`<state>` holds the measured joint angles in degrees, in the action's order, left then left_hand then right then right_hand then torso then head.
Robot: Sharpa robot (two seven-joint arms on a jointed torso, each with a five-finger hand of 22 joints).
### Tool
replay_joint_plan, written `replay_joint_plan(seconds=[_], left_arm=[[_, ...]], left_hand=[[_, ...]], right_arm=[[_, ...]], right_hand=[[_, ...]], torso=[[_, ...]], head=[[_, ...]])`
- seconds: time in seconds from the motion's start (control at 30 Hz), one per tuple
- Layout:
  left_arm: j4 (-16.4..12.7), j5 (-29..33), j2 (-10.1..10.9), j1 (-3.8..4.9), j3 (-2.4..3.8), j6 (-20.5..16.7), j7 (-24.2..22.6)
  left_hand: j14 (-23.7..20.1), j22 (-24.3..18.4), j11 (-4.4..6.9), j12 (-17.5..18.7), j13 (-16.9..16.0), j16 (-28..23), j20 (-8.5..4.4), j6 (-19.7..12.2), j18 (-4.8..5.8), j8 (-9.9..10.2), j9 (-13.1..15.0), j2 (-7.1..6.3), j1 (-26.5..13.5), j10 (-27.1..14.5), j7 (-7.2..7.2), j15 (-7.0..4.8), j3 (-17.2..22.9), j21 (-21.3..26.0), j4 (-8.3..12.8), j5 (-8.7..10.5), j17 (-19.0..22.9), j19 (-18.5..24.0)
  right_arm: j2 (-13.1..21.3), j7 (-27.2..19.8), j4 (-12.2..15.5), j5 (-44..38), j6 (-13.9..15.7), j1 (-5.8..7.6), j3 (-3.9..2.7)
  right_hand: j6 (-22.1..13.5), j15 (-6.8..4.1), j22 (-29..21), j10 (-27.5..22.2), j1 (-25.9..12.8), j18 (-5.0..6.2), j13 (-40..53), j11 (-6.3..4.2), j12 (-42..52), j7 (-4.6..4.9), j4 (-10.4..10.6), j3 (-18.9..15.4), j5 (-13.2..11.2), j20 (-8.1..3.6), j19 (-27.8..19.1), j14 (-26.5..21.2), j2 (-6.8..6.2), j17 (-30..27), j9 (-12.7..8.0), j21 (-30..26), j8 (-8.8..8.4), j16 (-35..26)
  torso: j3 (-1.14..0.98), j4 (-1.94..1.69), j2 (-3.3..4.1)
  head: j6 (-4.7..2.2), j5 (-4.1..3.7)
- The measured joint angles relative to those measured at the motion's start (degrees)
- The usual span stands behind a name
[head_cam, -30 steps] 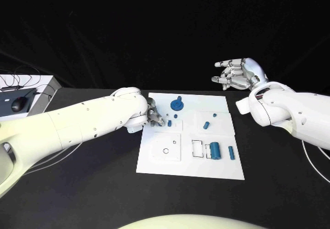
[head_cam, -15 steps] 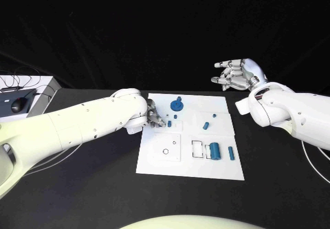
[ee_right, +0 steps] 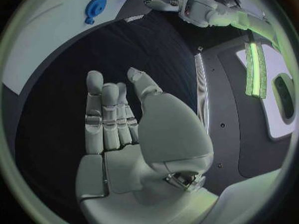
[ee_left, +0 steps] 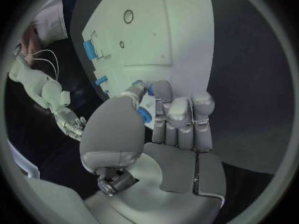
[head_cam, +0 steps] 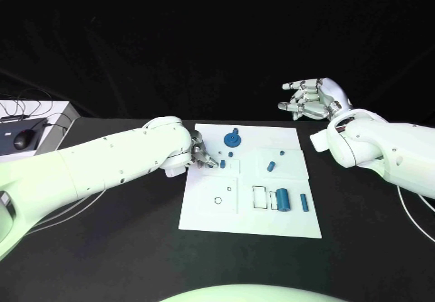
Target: Assemble the parts on the task board
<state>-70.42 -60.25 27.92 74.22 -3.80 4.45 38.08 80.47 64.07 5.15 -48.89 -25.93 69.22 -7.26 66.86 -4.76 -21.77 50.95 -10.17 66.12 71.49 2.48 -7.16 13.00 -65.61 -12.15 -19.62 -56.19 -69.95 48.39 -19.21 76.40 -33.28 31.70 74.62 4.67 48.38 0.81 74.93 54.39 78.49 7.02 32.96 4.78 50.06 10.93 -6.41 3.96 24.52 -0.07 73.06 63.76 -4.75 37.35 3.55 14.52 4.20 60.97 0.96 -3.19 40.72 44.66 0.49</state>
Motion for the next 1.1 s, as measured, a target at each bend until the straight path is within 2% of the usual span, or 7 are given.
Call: replay_joint_plan(seconds=[0.27,0.47,0.7,0.87,0.93,1.0,1.1], left_arm=[[-0.9,0.1,0.7,-0.01,0.20,0.0,-0.1],[-1.6,0.4,1.2,-0.01,0.42,0.0,-0.2],[-2.3,0.6,1.9,-0.03,0.96,-0.1,-0.3],[-3.2,1.1,2.9,-0.19,2.81,-0.6,-0.7],[-3.5,1.7,3.5,-0.21,3.82,-1.1,-1.1],[-3.8,2.9,4.1,-0.26,4.88,-1.8,-1.8],[-4.0,5.1,5.1,-0.27,5.89,-3.1,-3.3]], left_hand=[[0.0,0.2,-0.01,-0.2,0.0,0.0,0.00,0.0,0.00,0.0,0.0,-0.71,1.0,0.0,-0.01,0.00,-3.4,0.0,-1.8,0.00,0.0,0.0],[0.2,0.3,-0.01,-0.3,0.0,0.0,0.21,0.4,0.00,-0.3,0.4,2.87,2.9,0.0,-0.07,0.21,-18.6,0.2,-2.2,0.00,0.0,-0.2],[0.2,0.4,-0.03,-0.3,0.0,0.0,0.21,0.6,0.00,-0.3,0.4,3.17,3.0,0.0,-0.28,0.21,-20.9,0.2,-3.1,0.38,-0.1,-0.2],[0.1,-0.5,-0.93,-0.3,0.1,-1.1,0.68,-0.2,0.00,-0.3,0.3,2.64,3.6,-0.9,-0.99,0.32,-20.8,1.7,-3.7,0.59,1.7,0.3],[-1.6,-3.1,-1.67,0.7,0.5,-3.7,1.24,-2.2,0.00,1.3,-0.7,2.36,3.8,-2.9,-1.93,1.06,-20.8,4.6,-3.7,0.59,4.8,2.9],[-4.2,-6.8,-3.24,3.0,2.2,-7.0,2.50,-4.3,-0.89,4.0,-3.8,3.13,4.6,-5.3,-3.50,2.39,-20.7,9.1,-3.8,0.59,9.3,6.5],[-7.2,-9.2,-4.69,4.9,4.6,-8.5,3.81,-6.0,-1.88,6.4,-8.5,5.03,6.5,-7.8,-5.33,3.61,-21.0,12.5,-2.7,0.59,11.8,9.0]], right_arm=[[0.0,0.0,-0.1,0.0,0.0,0.00,0.01],[-0.1,0.0,-0.2,0.0,-0.1,-0.02,0.01],[-0.1,0.0,-0.3,0.0,-0.1,-0.04,0.01],[-0.1,0.0,-0.3,0.0,-0.1,-0.06,0.02],[-0.1,0.0,-0.3,0.0,-0.1,-0.06,0.02],[-0.1,0.0,-0.3,0.0,-0.1,-0.07,0.02],[0.0,-0.1,-0.3,0.0,-0.1,-0.07,0.02]], right_hand=[[-0.1,0.00,0.0,0.0,0.0,-0.02,0.0,0.01,0.0,-0.08,0.0,0.0,0.0,0.00,0.0,0.0,0.00,0.0,0.0,0.0,0.00,0.0],[-0.1,0.00,0.0,0.0,-0.3,-0.04,0.0,0.01,0.0,-0.09,0.0,0.0,0.0,0.00,0.0,0.0,0.31,0.0,0.0,0.0,0.00,0.0],[-0.4,0.00,0.0,-0.2,-0.3,-0.05,0.0,-0.15,0.0,-0.01,-0.2,0.2,0.0,0.00,0.0,0.0,0.31,0.0,0.0,0.0,0.00,0.0],[-0.4,0.00,0.0,-0.2,-0.3,-0.06,0.0,-0.14,0.0,-0.01,-0.2,0.2,0.0,0.00,0.0,0.0,0.31,0.0,0.0,0.0,0.00,0.0],[-0.4,0.00,0.0,-0.3,-0.3,-0.07,0.0,-0.06,0.0,-0.01,-0.2,0.2,0.0,0.00,0.0,0.0,0.31,0.0,0.0,0.0,0.00,0.0],[-0.4,0.00,0.0,-0.3,-0.3,-0.15,0.0,-0.06,0.0,-0.01,-0.2,0.2,0.0,0.00,0.0,0.0,0.31,0.0,0.0,0.0,0.00,0.0],[-0.4,0.00,0.0,-0.3,-0.3,-0.21,0.0,-0.06,0.0,-0.02,-0.2,0.2,0.0,0.00,0.0,0.0,0.31,0.0,0.0,0.0,0.00,0.0]], torso=[[-0.01,-0.02,-0.01],[0.03,-0.04,-0.03],[0.03,-0.03,-0.04],[0.04,-0.01,-0.03],[0.03,-0.01,-0.03],[0.03,-0.01,-0.03],[0.00,-0.01,-0.03]], head=[[-0.02,-0.04],[-0.09,-0.05],[-0.15,0.04],[-0.29,0.08],[-0.32,0.04],[-0.37,0.00],[-0.47,-0.05]])
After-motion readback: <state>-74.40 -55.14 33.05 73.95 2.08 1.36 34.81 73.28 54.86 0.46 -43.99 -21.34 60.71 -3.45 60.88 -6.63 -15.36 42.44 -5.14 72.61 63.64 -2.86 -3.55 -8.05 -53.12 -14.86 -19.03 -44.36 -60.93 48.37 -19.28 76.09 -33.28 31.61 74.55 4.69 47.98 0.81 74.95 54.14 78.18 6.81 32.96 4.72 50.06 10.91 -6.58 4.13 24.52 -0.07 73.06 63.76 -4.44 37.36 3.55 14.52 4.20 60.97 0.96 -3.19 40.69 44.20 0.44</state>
